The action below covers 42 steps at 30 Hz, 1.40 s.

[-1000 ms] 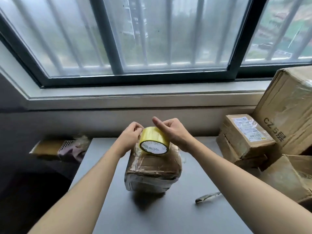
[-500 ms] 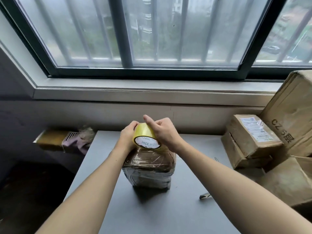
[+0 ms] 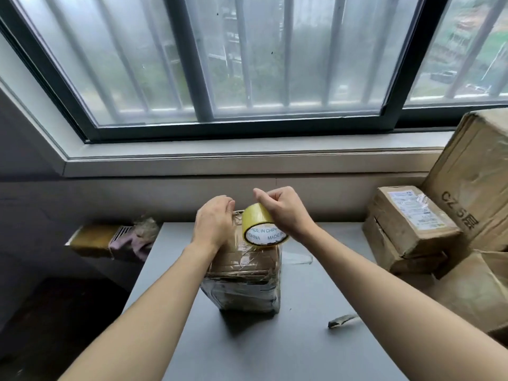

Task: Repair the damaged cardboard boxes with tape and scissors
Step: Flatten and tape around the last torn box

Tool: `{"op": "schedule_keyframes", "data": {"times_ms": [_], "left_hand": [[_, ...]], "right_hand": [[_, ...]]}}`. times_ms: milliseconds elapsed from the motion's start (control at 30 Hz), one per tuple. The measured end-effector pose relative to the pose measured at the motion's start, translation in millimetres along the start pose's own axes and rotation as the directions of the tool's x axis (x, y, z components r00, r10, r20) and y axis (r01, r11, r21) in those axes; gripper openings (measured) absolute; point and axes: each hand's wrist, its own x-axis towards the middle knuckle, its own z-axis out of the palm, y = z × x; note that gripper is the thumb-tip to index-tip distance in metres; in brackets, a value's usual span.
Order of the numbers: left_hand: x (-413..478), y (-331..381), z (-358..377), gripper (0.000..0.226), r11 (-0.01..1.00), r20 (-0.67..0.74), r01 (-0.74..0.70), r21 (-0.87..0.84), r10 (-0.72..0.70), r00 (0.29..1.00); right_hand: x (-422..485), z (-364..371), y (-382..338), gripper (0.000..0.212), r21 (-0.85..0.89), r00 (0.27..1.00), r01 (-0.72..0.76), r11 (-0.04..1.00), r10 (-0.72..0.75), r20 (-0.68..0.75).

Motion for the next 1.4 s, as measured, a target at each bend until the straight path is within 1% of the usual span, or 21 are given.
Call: {"op": "schedule_keyframes", "data": {"times_ms": [67, 133, 167, 233, 300, 333, 400, 433, 467, 533, 567, 633, 800, 900, 967, 1033, 1100, 1167, 1300, 1367, 1400], "left_hand": [[-2, 19, 6, 0.020, 0.999, 0.137, -0.004, -0.053, 0.011, 0.990], [-4, 23, 17, 0.013, 0.990, 0.187, -0.092, 0.105, 0.072, 0.980], [-4, 22, 21, 0.012, 0.972, 0.167, -0.129, 0.196, 0.097, 0.981], [-2, 21, 21, 0.013, 0.942, 0.185, -0.147, 0.301, 0.093, 0.978], [1, 21, 22, 0.014, 0.935, 0.201, -0.138, 0.326, 0.074, 0.977], [2, 20, 24, 0.015, 0.931, 0.207, -0.137, 0.338, 0.068, 0.976], [3, 14, 26, 0.017, 0.930, 0.191, -0.131, 0.344, 0.067, 0.979], [3, 10, 28, 0.020, 0.952, 0.168, -0.111, 0.287, 0.064, 0.984], [2, 6, 28, 0.030, 0.974, 0.143, -0.085, 0.212, 0.055, 0.988], [0, 0, 30, 0.053, 0.988, 0.118, -0.059, 0.140, 0.042, 0.992], [-1, 1, 30, 0.059, 0.986, 0.128, -0.062, 0.157, 0.042, 0.991], [0, 4, 30, 0.062, 0.976, 0.151, -0.074, 0.207, 0.043, 0.988], [-1, 23, 23, 0.057, 0.970, 0.211, -0.048, 0.238, -0.004, 0.978], [-4, 51, 26, 0.058, 0.973, 0.270, -0.047, 0.228, -0.017, 0.963], [-7, 69, 36, 0.061, 0.964, 0.304, -0.045, 0.263, -0.038, 0.952], [-7, 79, 44, 0.069, 0.936, 0.313, 0.056, 0.348, -0.173, 0.934], [-1, 85, 46, 0.079, 0.875, 0.322, 0.195, 0.443, -0.359, 0.876], [6, 88, 46, 0.070, 0.843, 0.339, 0.245, 0.479, -0.435, 0.834], [12, 86, 45, 0.049, 0.867, 0.374, 0.133, 0.481, -0.340, 0.863], [15, 76, 44, 0.050, 0.871, 0.411, 0.062, 0.487, -0.292, 0.863], [19, 69, 44, 0.057, 0.876, 0.430, 0.036, 0.481, -0.272, 0.861]], "right_hand": [[-4, 0, 10, 0.059, 0.187, 0.995, -0.075, 0.980, 0.085, -0.051], [-12, 0, 20, 0.059, 0.356, 0.977, -0.171, 0.919, 0.204, -0.056], [-15, 1, 25, 0.059, 0.415, 0.966, -0.206, 0.886, 0.251, -0.056], [-21, 3, 31, 0.060, 0.491, 0.946, -0.254, 0.833, 0.320, -0.055], [-20, 7, 29, 0.060, 0.513, 0.941, -0.263, 0.817, 0.335, -0.051], [-18, 8, 25, 0.061, 0.489, 0.948, -0.253, 0.835, 0.314, -0.045], [-11, 3, 15, 0.064, 0.331, 0.975, -0.188, 0.925, 0.218, -0.055], [-9, -5, 10, 0.064, 0.240, 0.984, -0.154, 0.958, 0.170, -0.049], [-7, -15, 7, 0.064, 0.164, 0.989, -0.132, 0.978, 0.141, -0.047], [-6, -40, 11, 0.064, 0.024, 0.993, -0.109, 0.994, 0.110, -0.042], [-8, -48, 18, 0.064, -0.053, 0.994, -0.104, 0.993, 0.103, -0.034], [-16, -55, 36, 0.066, -0.164, 0.992, -0.128, 0.978, 0.127, -0.017], [-33, -35, 80, 0.066, -0.070, 0.969, -0.230, 0.971, 0.222, -0.112], [-36, -27, 89, 0.061, 0.017, 0.962, -0.249, 0.968, 0.249, -0.114], [-39, -21, 96, 0.060, 0.078, 0.955, -0.273, 0.959, 0.280, -0.098], [-42, -15, 101, 0.061, 0.135, 0.948, -0.296, 0.946, 0.308, -0.080], [-43, -13, 102, 0.064, 0.158, 0.948, -0.293, 0.943, 0.308, -0.079], [-41, -15, 98, 0.064, 0.151, 0.951, -0.284, 0.947, 0.298, -0.078], [-39, -17, 92, 0.064, 0.146, 0.958, -0.265, 0.953, 0.277, -0.070], [-39, -17, 86, 0.064, 0.160, 0.962, -0.249, 0.955, 0.263, -0.070], [-39, -17, 82, 0.064, 0.178, 0.964, -0.242, 0.954, 0.258, -0.069]]}}
